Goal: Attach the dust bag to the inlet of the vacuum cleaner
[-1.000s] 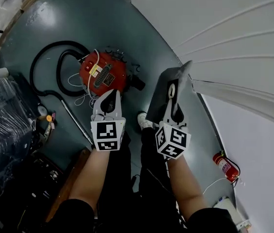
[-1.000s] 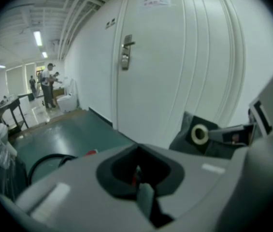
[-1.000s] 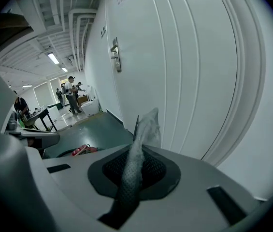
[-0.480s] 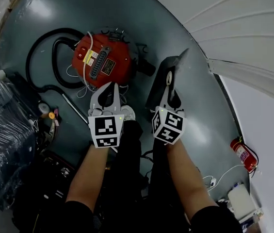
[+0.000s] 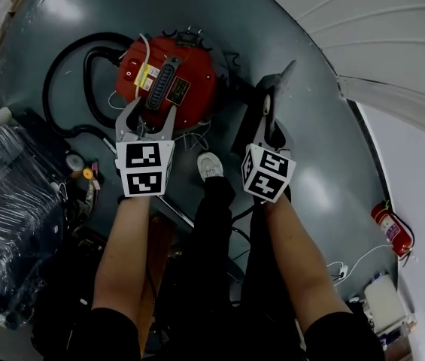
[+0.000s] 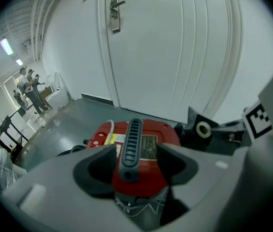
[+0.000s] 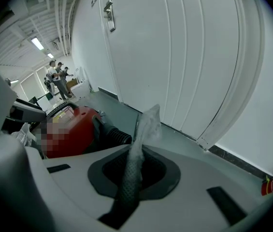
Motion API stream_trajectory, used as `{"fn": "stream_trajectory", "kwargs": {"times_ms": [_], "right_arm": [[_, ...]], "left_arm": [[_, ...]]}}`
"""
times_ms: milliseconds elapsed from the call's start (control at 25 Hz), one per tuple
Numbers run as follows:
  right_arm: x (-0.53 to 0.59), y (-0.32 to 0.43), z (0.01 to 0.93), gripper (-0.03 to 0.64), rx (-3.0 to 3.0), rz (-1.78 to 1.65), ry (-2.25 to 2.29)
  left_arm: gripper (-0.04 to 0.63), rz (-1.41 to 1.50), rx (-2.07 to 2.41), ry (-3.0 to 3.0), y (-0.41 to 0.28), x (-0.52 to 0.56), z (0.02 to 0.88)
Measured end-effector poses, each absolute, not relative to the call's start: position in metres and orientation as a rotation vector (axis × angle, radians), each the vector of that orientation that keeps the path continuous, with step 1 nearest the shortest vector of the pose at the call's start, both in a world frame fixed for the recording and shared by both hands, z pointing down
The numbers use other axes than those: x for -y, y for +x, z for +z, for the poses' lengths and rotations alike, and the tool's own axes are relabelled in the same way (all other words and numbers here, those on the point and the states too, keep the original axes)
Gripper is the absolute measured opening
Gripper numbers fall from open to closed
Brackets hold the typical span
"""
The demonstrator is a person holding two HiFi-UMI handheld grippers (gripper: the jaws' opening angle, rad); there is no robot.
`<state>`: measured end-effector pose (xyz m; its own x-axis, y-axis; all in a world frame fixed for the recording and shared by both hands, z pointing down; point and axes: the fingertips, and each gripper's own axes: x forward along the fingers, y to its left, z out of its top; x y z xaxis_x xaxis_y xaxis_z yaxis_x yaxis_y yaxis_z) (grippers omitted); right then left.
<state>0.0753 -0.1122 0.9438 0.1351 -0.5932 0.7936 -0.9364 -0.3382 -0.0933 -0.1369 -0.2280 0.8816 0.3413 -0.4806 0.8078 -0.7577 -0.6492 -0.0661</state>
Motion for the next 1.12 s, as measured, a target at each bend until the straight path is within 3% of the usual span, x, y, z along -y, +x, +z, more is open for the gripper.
{"fn": "stream_trajectory", "kwargs": {"times_ms": [200,280,400,1120], "right_arm": [[0.117,0.067,0.949,0.021,1.446,1.092,1.990],[0.119,0.063,0.953,0.021,1.432,1.123,1.996],[0.121,0.059,0.959,0.021,1.416,1.165,2.001],[0.143,0.040,0.981,0.029,1.436,1.391,1.927]], "left_arm": [[0.252,1.117,1.046,2.149,-0.148,0.241,0.916],[0.198,1.066,1.033,2.102,-0.153,0.241,0.922],[0.173,1.125,1.015,2.141,-0.153,0.239,0.921],[0.166,1.185,0.958,2.151,-0.151,0.236,0.924]]}}
